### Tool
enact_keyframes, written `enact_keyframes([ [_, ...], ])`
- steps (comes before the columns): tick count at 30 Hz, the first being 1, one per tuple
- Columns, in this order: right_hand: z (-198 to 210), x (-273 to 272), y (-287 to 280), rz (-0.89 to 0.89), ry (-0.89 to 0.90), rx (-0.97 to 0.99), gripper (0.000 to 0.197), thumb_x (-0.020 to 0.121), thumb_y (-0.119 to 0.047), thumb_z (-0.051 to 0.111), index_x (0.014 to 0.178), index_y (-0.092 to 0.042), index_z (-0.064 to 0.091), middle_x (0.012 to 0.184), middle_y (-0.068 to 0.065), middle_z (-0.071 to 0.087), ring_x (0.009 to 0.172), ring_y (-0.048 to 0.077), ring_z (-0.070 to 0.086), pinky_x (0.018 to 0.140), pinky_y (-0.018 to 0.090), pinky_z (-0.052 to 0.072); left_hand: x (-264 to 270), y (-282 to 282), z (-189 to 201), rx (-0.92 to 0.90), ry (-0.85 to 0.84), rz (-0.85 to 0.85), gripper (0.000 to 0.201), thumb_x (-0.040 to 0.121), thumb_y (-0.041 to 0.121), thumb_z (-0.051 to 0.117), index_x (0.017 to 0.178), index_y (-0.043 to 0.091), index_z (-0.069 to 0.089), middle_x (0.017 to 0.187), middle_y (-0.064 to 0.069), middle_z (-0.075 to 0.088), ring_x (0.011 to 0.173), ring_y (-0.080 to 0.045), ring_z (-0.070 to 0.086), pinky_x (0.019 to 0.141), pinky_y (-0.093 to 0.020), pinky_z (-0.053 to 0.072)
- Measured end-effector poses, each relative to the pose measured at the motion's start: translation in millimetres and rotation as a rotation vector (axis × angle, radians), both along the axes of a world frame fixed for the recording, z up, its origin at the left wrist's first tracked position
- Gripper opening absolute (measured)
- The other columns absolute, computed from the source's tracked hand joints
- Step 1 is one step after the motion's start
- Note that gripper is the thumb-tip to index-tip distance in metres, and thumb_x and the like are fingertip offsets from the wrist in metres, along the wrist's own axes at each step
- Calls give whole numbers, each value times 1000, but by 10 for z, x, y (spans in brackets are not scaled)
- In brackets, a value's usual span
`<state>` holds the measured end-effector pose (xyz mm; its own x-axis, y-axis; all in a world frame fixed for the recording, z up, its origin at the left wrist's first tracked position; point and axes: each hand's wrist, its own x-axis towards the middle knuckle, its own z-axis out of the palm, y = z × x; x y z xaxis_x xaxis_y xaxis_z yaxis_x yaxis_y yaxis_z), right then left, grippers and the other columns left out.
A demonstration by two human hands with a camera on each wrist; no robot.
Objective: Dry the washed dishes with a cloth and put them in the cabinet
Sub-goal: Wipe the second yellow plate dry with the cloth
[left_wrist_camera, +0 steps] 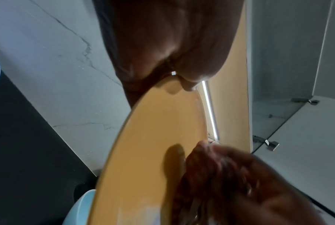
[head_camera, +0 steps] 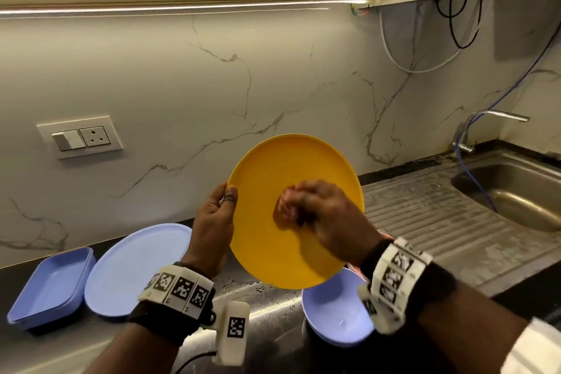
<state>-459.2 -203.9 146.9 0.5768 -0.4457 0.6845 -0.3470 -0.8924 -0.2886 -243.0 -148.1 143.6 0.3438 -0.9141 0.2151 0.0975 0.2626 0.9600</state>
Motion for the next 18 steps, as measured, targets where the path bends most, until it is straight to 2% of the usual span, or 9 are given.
enact_keyframes([
  [3,335,-23,-249,-254,79,-18,40,93,-8,58,132,-17,61,130,13,58,115,33,54,100,41,48,-92,50,29,-38,-54,23,27,101,36,44,107,31,70,105,-10,72,95,-35,63,89,-67,50],
  [6,407,104,-293,-364,120,-56,42,95,-15,55,136,-23,58,137,8,58,116,35,55,94,48,52,-172,97,74,-48,-34,13,29,99,38,43,104,31,71,100,-17,69,91,-35,60,88,-68,49],
  [8,281,238,-239,-347,112,-33,42,95,-22,48,136,-25,58,138,6,58,117,34,54,97,49,51,-183,117,69,-59,-27,18,29,97,44,47,100,33,73,103,-35,61,87,-37,55,84,-70,48],
  [10,59,342,-145,-292,131,-29,42,96,-25,45,136,-27,57,140,6,56,117,35,52,95,51,51,-157,132,15,-68,-20,26,29,96,49,50,97,31,73,102,-43,54,83,-36,52,77,-64,49],
  [13,-294,354,9,-216,217,-97,40,99,-26,40,136,-35,53,142,3,53,122,35,50,90,54,50,-135,166,-70,-32,27,40,31,99,41,48,97,22,71,101,-44,54,84,-38,54,80,-67,49],
  [15,-547,295,97,-153,256,-133,39,101,-26,40,134,-39,52,143,-1,52,125,33,50,88,53,49,-106,173,-107,-7,46,52,36,99,41,49,98,9,65,97,-47,49,81,-39,51,76,-60,47],
  [16,-677,266,137,-115,265,-147,36,101,-25,44,132,-40,54,143,-2,53,126,32,50,87,53,49,-81,161,-121,-3,42,64,38,98,44,52,96,7,64,90,-45,47,78,-37,48,74,-55,44],
  [18,-898,202,232,-25,269,-177,28,103,-26,52,127,-38,59,140,-4,55,127,29,52,85,49,49,-35,130,-132,12,19,97,36,94,47,53,88,15,67,78,-31,46,73,-33,41,71,-49,38],
])
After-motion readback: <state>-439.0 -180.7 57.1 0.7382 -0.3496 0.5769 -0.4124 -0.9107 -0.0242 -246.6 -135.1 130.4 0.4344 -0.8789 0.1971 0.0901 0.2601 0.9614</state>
